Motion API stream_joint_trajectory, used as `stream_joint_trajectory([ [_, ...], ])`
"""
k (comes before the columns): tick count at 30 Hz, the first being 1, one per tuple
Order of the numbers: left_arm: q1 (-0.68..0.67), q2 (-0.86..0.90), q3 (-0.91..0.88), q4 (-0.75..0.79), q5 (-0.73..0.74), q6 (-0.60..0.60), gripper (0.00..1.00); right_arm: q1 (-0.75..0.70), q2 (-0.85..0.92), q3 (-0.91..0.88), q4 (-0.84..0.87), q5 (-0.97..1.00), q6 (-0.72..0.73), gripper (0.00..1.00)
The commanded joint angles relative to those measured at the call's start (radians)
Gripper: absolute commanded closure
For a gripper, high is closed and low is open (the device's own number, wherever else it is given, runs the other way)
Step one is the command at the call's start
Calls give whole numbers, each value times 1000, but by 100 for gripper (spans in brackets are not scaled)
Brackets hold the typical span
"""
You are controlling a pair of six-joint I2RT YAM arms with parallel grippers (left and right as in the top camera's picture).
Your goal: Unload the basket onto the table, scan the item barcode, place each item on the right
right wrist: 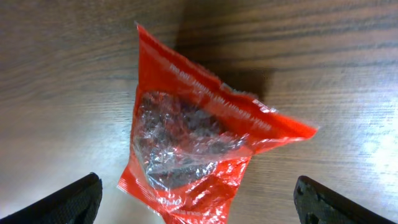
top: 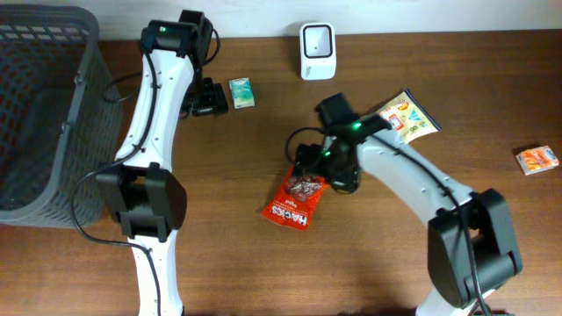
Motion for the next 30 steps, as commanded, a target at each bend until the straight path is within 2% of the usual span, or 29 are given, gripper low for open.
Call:
stream_joint_trajectory([
  [1, 3, -7, -91, 58, 23, -15, 1, 75, 5, -4, 17, 166, 173, 2],
  [9, 3, -7, -141, 83, 23, -15, 1, 156, 66, -4, 54, 192, 267, 1],
  [11, 3, -7, -141, 83, 23, -15, 1, 156, 90, -4, 52, 191, 267, 4],
  [13, 3, -7, -141, 83, 23, -15, 1, 156, 122, -4, 53, 191, 267, 21],
  [17, 3, -7, -141, 120, 23, -15, 1, 156, 150, -4, 60, 192, 270, 34],
  [18, 3, -7, -141, 142, 23, -15, 1, 156, 153, -4, 60, 199, 270, 43],
  [23, 3, -7, -141, 150, 23, -15, 1, 146, 153, -4, 53, 214, 267, 70],
  [24, 3, -7, -141, 150, 23, -15, 1, 139, 152, 2, 41, 214, 261, 72],
  [28, 3, -7, -141, 150, 23, -15, 1, 111, 152, 41, -13, 219, 215, 96],
  [30, 3, -7, -141, 150, 23, -15, 1, 95, 152, 76, -44, 214, 157, 96],
])
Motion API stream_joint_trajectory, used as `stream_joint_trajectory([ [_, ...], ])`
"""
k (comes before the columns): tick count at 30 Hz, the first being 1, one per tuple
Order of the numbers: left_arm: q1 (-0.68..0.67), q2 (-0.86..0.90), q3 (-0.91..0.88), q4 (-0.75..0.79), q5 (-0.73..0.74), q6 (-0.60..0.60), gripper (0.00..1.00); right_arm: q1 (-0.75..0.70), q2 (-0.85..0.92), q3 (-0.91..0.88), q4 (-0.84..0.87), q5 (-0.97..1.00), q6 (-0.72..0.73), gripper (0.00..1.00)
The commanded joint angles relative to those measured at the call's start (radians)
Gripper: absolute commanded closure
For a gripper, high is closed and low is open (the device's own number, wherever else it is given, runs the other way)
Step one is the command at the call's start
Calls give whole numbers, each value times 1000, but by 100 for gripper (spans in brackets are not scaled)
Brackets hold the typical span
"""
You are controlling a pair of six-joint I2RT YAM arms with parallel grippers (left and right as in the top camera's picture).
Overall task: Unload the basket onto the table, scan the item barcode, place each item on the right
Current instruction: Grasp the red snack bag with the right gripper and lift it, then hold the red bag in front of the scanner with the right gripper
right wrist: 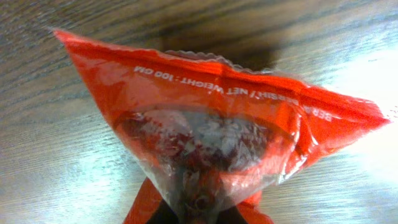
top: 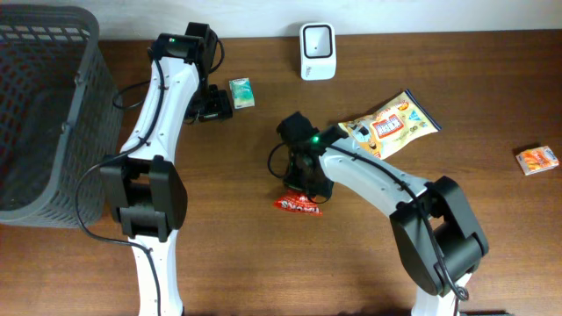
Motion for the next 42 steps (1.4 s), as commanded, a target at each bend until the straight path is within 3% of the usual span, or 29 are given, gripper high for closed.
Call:
stream_joint_trajectory([
  [1, 3, -7, -3, 2, 7, -12, 1, -35, 25, 39, -45, 43, -87, 96],
  [7, 3, -7, -3, 2, 7, -12, 1, -114, 25, 232, -198, -113, -366, 96],
  [16, 3, -7, -3, 2, 7, -12, 1, -362, 25, 344, -238, -1048, -779, 96],
  [22, 3, -7, -3, 2, 7, -12, 1, -430, 25, 345, -225, -1135, -780, 96],
  [24, 3, -7, -3, 2, 7, -12, 1, -438, 25, 345, -137, -1034, -669, 96],
  [28, 3, -7, -3, 2, 7, -12, 1, -438, 25, 354, 9, -607, -466, 96],
  [36, 3, -7, -3, 2, 7, -12, 1, -433, 25, 417, 309, -225, -457, 96],
  [40, 3, -7, -3, 2, 7, -12, 1, -377, 43, 416, 519, 87, -476, 96],
  [42, 3, -7, -3, 2, 7, -12, 1, -337, 72, 416, 636, 172, -547, 96],
])
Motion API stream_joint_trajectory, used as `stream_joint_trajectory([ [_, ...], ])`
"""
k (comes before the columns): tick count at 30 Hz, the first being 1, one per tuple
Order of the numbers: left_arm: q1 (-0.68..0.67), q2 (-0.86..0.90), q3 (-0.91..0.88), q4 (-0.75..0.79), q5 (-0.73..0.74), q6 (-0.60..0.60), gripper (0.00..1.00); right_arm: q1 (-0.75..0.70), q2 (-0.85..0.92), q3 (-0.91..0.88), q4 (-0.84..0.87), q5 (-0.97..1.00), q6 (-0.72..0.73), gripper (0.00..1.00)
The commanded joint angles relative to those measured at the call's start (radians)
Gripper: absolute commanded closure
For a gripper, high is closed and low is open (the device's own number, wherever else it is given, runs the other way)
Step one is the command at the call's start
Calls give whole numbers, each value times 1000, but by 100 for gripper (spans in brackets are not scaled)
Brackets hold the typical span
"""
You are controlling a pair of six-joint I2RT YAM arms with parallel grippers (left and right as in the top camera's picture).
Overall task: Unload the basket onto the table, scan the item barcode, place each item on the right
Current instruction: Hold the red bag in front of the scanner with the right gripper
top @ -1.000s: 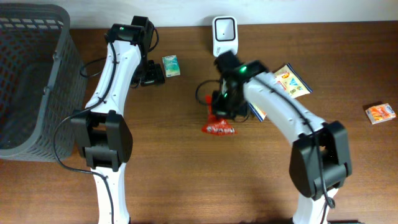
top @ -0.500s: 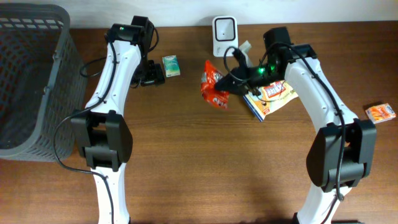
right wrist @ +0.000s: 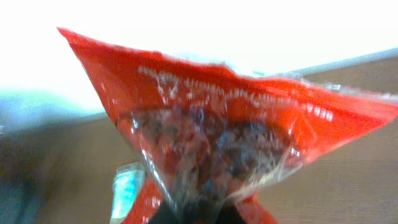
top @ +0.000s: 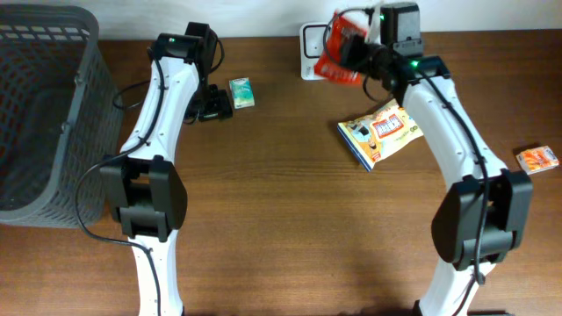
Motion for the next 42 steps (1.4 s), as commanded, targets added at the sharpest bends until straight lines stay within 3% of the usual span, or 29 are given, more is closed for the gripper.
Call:
stream_joint_trajectory([
  [1, 3, -7, -3, 2, 7, -9, 1, 86, 52, 26, 153, 245, -113, 96],
  [8, 3, -7, -3, 2, 6, -9, 1, 137, 223, 26, 385, 245, -148, 96],
  [22, 3, -7, -3, 2, 7, -9, 1, 134, 204, 31, 366, 339, -203, 96],
  [32, 3, -7, -3, 2, 6, -9, 1, 7, -68, 32, 70, 378, -199, 96],
  [37, 3, -7, -3, 2, 6, -9, 1, -196, -195, 32, -187, 378, -71, 96],
  [42, 3, -7, -3, 2, 7, -9, 1, -441, -195, 26, -497, 378, 87, 96],
])
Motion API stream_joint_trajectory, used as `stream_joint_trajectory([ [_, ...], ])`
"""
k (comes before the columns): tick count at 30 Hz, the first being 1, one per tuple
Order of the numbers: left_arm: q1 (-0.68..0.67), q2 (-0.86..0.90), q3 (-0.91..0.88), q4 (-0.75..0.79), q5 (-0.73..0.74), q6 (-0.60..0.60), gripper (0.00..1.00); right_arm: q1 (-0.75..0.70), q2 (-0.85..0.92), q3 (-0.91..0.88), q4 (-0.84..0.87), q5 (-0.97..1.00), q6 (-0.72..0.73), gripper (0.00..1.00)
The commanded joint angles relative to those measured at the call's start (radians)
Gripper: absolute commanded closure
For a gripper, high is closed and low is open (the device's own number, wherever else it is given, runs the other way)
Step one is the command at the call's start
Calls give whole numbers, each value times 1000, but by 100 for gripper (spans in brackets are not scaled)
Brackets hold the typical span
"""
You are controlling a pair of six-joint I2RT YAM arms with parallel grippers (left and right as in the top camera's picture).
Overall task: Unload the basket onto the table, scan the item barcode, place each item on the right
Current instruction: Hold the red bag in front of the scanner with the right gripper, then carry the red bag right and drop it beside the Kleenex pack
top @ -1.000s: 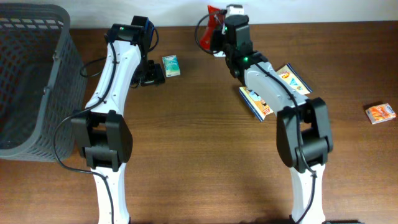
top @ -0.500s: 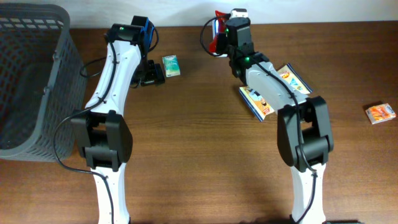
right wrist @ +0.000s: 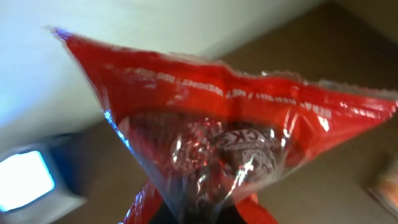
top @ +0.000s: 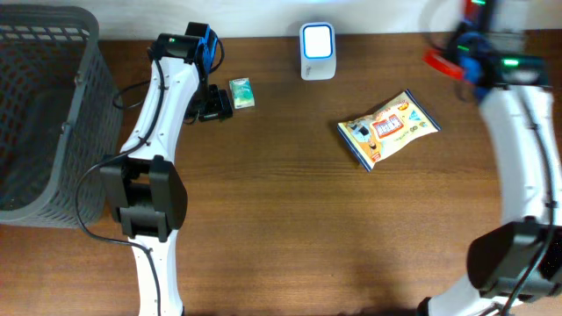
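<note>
My right gripper (top: 457, 58) is shut on a red candy bag (top: 442, 60) and holds it in the air over the back right of the table. In the right wrist view the red bag (right wrist: 217, 130) fills most of the frame, pinched at its lower end by my right gripper (right wrist: 199, 214). The white barcode scanner (top: 317, 39) stands at the back middle with its face lit bluish, and the scanner (right wrist: 28, 183) shows at the lower left of the wrist view. My left gripper (top: 213, 104) rests beside a small green box (top: 241, 92); its jaws are too dark to read.
A yellow snack bag (top: 386, 128) lies right of the table's middle. A dark mesh basket (top: 44, 114) stands at the far left. An orange packet (right wrist: 387, 186) peeks in at the wrist view's right edge.
My right gripper, still holding the red bag, has gone from just in front of the scanner to the far right rear of the table. The scanner's face now shows uncovered and lit. The left arm has not moved.
My right gripper hung open over the red bag lying mid-table. A second later it was shut on the bag at the table. Then it held the bag up against the scanner, and now holds it off to the right. The left arm stayed by the green box.
</note>
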Motion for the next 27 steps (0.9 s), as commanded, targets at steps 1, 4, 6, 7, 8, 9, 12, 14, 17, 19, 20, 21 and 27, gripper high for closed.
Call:
stream_joint_trajectory([
  [1, 3, -7, -3, 1, 6, -9, 1, -171, 13, -12, -150, 21, 155, 96],
  [4, 3, -7, -3, 1, 7, -9, 1, -286, 42, -36, -221, 21, 167, 96],
  [6, 3, -7, -3, 1, 7, -9, 1, -366, 69, -60, -245, 16, 167, 96],
  [7, 3, -7, -3, 1, 7, -9, 1, -401, 78, -72, -245, 13, 167, 96],
  [8, 3, -7, -3, 1, 6, -9, 1, -425, 85, -81, -244, 13, 167, 96],
  [9, 3, -7, -3, 1, 6, -9, 1, -446, 92, -86, -241, 13, 167, 96],
  [12, 3, -7, -3, 1, 6, -9, 1, -497, 114, -90, -236, 16, 163, 73],
  [14, 3, -7, -3, 1, 7, -9, 1, -517, 121, -91, -233, 16, 163, 42],
  [17, 3, -7, -3, 1, 7, -9, 1, -521, 120, -91, -230, -22, 161, 19],
  [19, 3, -7, -3, 1, 7, -9, 1, -521, 120, -90, -230, -82, 159, 14],
  [20, 3, -7, -3, 1, 7, -9, 1, -521, 118, -87, -230, -113, 145, 11],
  [21, 3, -7, -3, 1, 6, -9, 1, -521, 114, -84, -230, -167, 101, 9],
  [27, 3, -7, -3, 1, 7, -9, 1, -486, 90, -82, -260, -552, 53, 5],
])
